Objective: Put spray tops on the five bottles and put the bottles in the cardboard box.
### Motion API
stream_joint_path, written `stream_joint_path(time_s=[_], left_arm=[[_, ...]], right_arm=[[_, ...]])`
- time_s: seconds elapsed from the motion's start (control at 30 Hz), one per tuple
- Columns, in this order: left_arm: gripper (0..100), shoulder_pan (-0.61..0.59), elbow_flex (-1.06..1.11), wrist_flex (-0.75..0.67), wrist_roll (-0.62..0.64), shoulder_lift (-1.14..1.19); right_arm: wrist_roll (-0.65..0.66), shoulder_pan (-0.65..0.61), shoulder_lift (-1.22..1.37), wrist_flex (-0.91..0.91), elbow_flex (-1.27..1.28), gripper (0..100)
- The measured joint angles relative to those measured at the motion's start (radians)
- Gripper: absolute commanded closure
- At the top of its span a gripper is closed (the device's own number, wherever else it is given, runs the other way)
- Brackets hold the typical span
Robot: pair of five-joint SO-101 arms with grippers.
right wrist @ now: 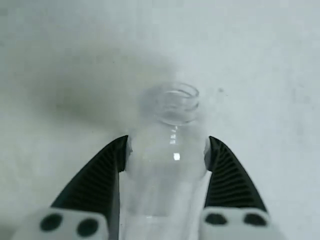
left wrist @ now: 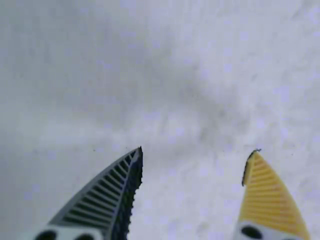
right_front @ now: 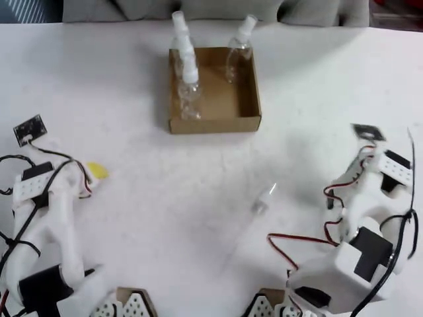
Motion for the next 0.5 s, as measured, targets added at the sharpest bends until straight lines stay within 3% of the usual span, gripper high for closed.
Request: stream_joint_path(time_s=[0.13, 0.3, 0.5], left_arm=[[68, 0.0, 0.0, 0.0, 0.0, 0.0], [68, 0.0, 0.0, 0.0, 0.0, 0.0], [68, 0.0, 0.0, 0.0, 0.0, 0.0]], right_arm=[[0.043, -0.008, 0.0, -0.003, 0.0, 71.1], [0.04, -0.006, 0.0, -0.002, 0.0, 76.9], [-0.081, -0.008, 0.0, 0.057, -0.025, 77.7]])
